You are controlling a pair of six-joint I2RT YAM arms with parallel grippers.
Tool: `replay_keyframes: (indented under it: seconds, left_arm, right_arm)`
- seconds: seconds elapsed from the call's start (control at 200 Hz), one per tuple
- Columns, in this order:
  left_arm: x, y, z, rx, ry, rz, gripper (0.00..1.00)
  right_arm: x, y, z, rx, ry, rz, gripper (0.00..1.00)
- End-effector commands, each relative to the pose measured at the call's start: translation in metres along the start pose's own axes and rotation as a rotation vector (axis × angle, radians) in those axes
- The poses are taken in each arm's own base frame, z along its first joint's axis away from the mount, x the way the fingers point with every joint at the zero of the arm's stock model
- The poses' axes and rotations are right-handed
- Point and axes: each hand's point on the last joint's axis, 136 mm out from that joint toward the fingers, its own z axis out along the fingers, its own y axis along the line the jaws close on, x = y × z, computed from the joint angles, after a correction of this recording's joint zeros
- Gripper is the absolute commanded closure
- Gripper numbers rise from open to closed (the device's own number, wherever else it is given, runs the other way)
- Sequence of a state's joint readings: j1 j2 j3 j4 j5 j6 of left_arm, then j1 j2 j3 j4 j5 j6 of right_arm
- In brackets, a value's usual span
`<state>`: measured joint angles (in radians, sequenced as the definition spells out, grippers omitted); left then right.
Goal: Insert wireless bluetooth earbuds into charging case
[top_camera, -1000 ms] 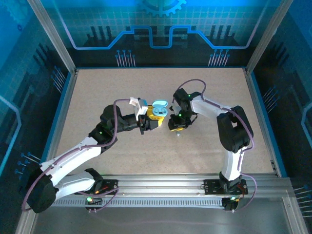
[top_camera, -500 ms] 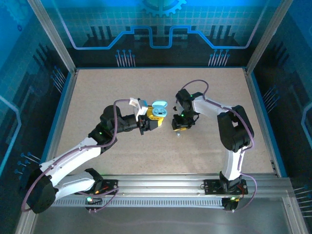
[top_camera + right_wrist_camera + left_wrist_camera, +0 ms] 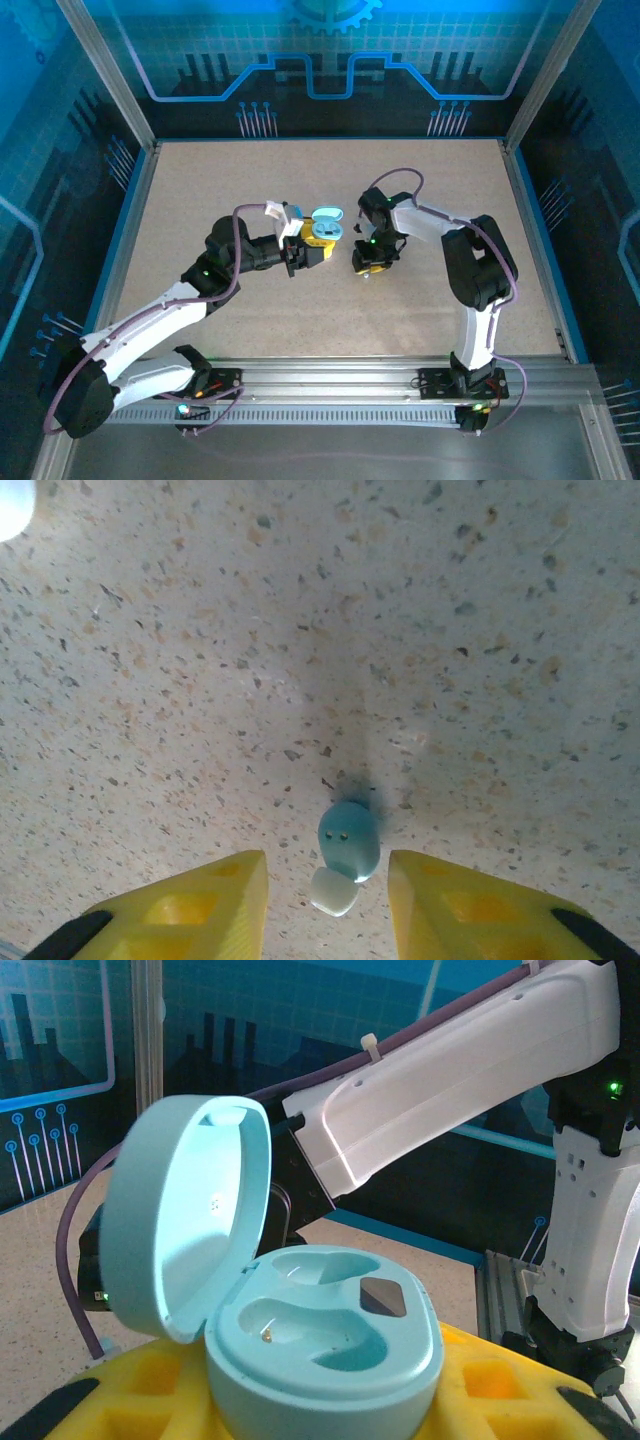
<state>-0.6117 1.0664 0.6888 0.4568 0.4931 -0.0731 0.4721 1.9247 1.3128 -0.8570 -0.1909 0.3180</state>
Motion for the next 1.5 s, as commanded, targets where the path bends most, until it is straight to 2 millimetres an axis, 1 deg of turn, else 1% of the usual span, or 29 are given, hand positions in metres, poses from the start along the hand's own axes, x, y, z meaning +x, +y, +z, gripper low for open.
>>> replay_keyframes:
  seconds: [0.0,0.125,0.285,0.345,0.49,0.665,0.83,0.896,1.191,1.281,1.386,1.496]
  left_arm:
    - [-0.004,-0.004,-0.002,0.006,-0.017,0.014,0.63]
    - [-0.005,-0.004,-0.001,0.008,-0.018,0.014,0.63]
    - [-0.005,-0.004,-0.001,0.007,-0.016,0.013,0.63]
    - [-0.005,-0.004,-0.001,0.006,-0.017,0.013,0.63]
    - [-0.005,-0.003,0.0,0.006,-0.015,0.012,0.63]
    - [-0.004,-0.002,0.0,0.005,-0.014,0.009,0.63]
    - [-0.005,-0.002,0.001,0.007,-0.014,0.009,0.63]
    - [-0.003,-0.002,0.001,0.007,-0.01,0.006,0.63]
    - [-0.003,-0.002,0.0,0.005,-0.01,0.006,0.63]
    - [-0.003,-0.002,0.001,0.005,-0.011,0.006,0.63]
    - [-0.003,-0.002,0.001,0.007,-0.009,0.005,0.63]
    - [-0.003,-0.002,0.002,0.008,-0.01,0.006,0.63]
  right_arm:
    - [0.014,-0.005,0.011,0.028,0.065,-0.004,0.64]
    - [0.013,-0.009,0.012,0.042,0.063,0.003,0.68]
    - [0.011,-0.011,0.01,0.032,0.055,0.009,0.71]
    - [0.011,-0.01,0.009,0.013,0.048,0.012,0.74]
    - [0.011,-0.017,0.006,-0.016,0.038,0.036,0.75]
    - [0.01,-0.024,0.003,-0.056,0.024,0.065,0.72]
    - [0.004,-0.023,-0.006,-0.141,-0.02,0.095,0.72]
    - [0.001,-0.026,-0.009,-0.163,-0.029,0.112,0.71]
    - [0.005,-0.043,-0.008,-0.146,-0.019,0.156,0.68]
    - [0.004,-0.045,-0.012,-0.132,-0.036,0.156,0.67]
    - [0.005,-0.051,-0.016,-0.081,-0.04,0.164,0.66]
    - [0.006,-0.05,-0.02,-0.078,-0.048,0.174,0.62]
